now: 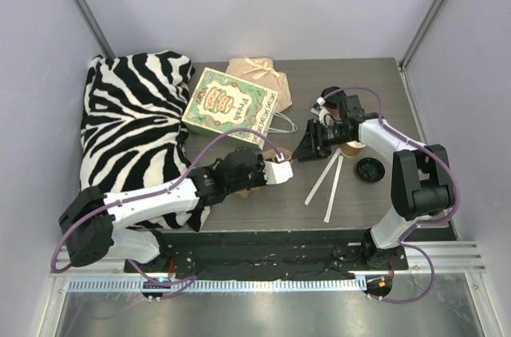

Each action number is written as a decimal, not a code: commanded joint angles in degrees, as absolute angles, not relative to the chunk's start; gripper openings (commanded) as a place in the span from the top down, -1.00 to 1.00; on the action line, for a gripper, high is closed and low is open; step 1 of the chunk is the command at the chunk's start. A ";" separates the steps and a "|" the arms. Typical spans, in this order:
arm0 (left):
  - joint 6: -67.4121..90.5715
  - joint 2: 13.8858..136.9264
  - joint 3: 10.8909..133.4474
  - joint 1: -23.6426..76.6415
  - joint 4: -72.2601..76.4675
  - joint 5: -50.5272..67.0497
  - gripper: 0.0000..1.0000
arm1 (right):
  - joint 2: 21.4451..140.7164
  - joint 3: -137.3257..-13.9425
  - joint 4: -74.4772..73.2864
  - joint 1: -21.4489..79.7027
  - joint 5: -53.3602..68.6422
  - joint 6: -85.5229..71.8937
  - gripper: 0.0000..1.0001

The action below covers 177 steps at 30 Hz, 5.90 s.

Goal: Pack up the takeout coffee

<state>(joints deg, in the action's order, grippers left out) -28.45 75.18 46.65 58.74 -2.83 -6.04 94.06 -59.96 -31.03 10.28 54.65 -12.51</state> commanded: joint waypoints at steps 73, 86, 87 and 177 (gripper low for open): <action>-22.41 78.84 49.84 56.16 0.09 -4.83 1.00 | 94.32 -54.40 -17.64 9.58 59.15 -21.73 -0.39; -23.64 78.66 51.94 54.93 -1.22 -5.19 1.00 | 87.54 -56.86 -21.61 13.09 52.91 -17.41 -0.79; -23.64 78.31 52.12 54.84 -1.75 -4.40 1.00 | 87.28 -58.00 -22.75 13.10 52.30 -16.10 -0.76; 8.17 66.09 77.08 15.20 -46.58 18.11 1.00 | 98.35 -69.88 -36.65 39.46 24.08 39.02 -0.60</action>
